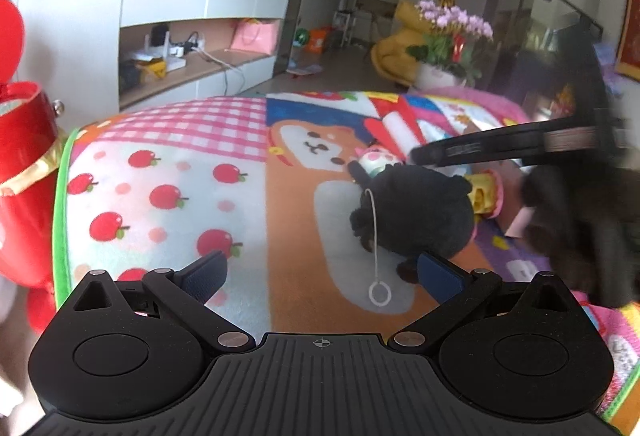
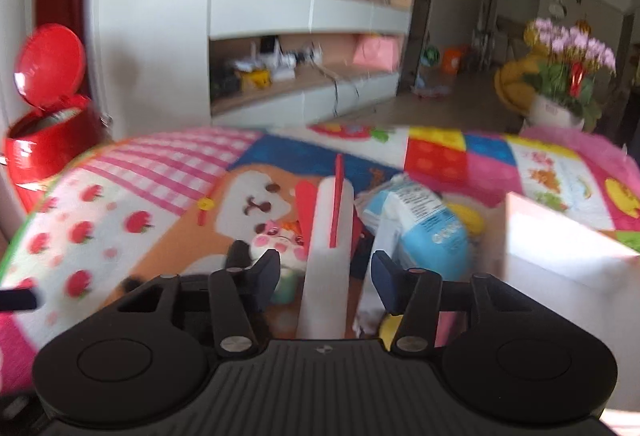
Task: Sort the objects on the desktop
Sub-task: 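Grasp the white rocket toy with the right tool while the left tool approaches the black plush, then grasp the black plush toy with the left tool while the right tool holds the rocket, then carry the black plush into the pink box with the left tool and release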
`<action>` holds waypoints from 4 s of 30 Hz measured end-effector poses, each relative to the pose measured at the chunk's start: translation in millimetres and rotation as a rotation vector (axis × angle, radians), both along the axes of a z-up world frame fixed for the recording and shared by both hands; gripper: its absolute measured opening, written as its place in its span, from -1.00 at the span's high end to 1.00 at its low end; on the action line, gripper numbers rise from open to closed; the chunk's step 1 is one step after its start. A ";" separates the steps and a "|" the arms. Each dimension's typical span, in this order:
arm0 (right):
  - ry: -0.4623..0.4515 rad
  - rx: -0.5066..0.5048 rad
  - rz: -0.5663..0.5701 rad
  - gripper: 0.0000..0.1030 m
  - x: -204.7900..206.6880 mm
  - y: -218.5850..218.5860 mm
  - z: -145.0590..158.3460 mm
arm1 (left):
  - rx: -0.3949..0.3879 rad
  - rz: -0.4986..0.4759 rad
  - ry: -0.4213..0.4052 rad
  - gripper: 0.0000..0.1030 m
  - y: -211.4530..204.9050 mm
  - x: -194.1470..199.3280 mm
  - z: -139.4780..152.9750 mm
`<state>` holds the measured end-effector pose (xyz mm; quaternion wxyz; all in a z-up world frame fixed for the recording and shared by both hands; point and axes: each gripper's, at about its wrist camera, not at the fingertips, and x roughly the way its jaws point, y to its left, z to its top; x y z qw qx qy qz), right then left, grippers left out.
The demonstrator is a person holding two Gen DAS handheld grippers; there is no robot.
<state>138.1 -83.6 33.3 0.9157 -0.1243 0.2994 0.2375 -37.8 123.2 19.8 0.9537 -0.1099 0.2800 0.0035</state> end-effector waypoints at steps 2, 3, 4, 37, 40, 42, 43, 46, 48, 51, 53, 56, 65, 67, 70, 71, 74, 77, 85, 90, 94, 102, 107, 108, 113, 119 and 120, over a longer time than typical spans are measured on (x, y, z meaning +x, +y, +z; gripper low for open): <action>-0.015 -0.033 -0.022 0.07 10.3 9.1 -6.8 | -0.025 -0.006 -0.008 -1.00 0.8 -4.1 1.2; -0.019 -0.040 -0.027 0.08 11.7 10.2 -6.7 | -0.036 -0.010 -0.012 -1.00 1.2 -4.9 1.9; -0.004 -0.028 -0.021 0.22 11.8 8.2 -5.3 | -0.044 -0.013 -0.017 -1.00 1.4 -6.0 2.3; 0.181 0.199 -0.069 0.48 -99.3 -151.2 27.8 | 0.240 -0.350 -0.181 -1.00 -88.1 56.1 41.9; 0.202 0.125 -0.094 0.48 -122.5 -166.8 6.2 | 0.272 -0.467 -0.134 -1.00 -108.8 79.8 34.9; 0.228 0.104 -0.125 0.47 -129.5 -174.4 -8.2 | 0.291 -0.496 -0.081 -1.00 -114.9 88.5 24.2; 0.241 0.103 -0.143 0.46 -132.0 -177.7 -14.3 | 0.298 -0.496 -0.055 -1.00 -114.2 89.8 18.9; 0.208 0.114 -0.161 0.25 -140.5 -182.5 -17.1 | 0.315 -0.464 -0.063 -1.00 -102.3 66.4 9.5; 0.167 0.130 -0.151 -0.08 -142.0 -182.6 -11.0 | 0.288 -0.452 -0.049 -1.00 -90.3 44.1 6.2; 0.134 0.182 -0.104 -0.21 -134.3 -173.1 1.2 | 0.234 -0.468 0.054 -1.00 -75.5 21.2 -7.3; 0.129 0.216 -0.052 -0.21 -121.5 -156.4 11.2 | 0.208 -0.458 0.098 -1.00 -68.9 9.4 -18.1; 0.139 0.274 0.028 -0.18 -96.2 -120.8 21.6 | 0.191 -0.419 0.090 -1.00 -59.9 -4.6 -20.7; 0.380 0.379 0.080 -0.09 23.0 -27.1 0.7 | 0.082 -0.186 -0.048 -1.00 -15.3 -22.0 8.9; 0.446 0.374 0.084 -0.09 29.2 -20.2 -14.3 | 0.036 -0.139 -0.073 -1.00 -4.8 -21.2 12.3; 0.501 0.410 0.103 -0.12 13.8 -26.6 -28.5 | -0.009 -0.065 -0.095 -1.00 12.3 -19.6 15.8; 0.469 0.386 0.133 -0.12 0.8 -26.5 -26.1 | -0.015 -0.051 -0.096 -1.00 16.6 -18.6 16.6; 0.345 0.256 0.249 -0.12 -49.7 -21.9 -17.3 | -0.022 -0.044 -0.107 -1.00 23.7 -17.7 22.4; 0.158 0.096 0.363 -0.15 -108.6 -12.3 -6.4 | -0.013 -0.041 -0.119 -1.00 24.6 -16.9 29.2; 0.241 0.171 0.523 -0.44 -149.0 -30.9 23.6 | -0.016 -0.063 -0.113 -1.00 17.7 -34.3 34.1; 0.340 0.262 0.600 -0.62 -162.8 -53.1 26.8 | 0.002 -0.172 -0.087 -1.00 -6.3 -50.7 32.8; 0.256 0.255 0.563 -0.81 -171.2 -76.7 36.0 | 0.001 -0.147 -0.091 -1.00 -10.8 -69.0 39.0; 0.036 0.146 0.159 -1.00 -162.6 -152.8 34.2 | 0.091 -0.297 -0.047 -1.00 -57.1 -91.0 33.9; 0.084 0.169 -0.171 -1.00 -148.2 -209.1 4.4 | 0.183 -0.291 0.038 -1.00 -95.1 -51.3 6.2; 0.107 0.185 -0.216 -1.00 -147.5 -217.5 -2.3 | 0.194 -0.265 0.038 -1.00 -96.8 -44.2 2.3; 0.192 0.252 -0.335 -1.00 -151.2 -247.1 -28.7 | 0.152 -0.236 0.057 -1.00 -93.8 -23.0 -8.0; 0.217 0.325 -0.402 -1.00 -155.4 -250.3 -42.1 | 0.180 -0.243 0.044 -0.99 -101.1 -22.4 -9.6; 0.214 0.335 -0.417 -1.00 -156.9 -250.8 -42.4 | 0.175 -0.240 0.046 -0.94 -100.5 -22.1 -9.9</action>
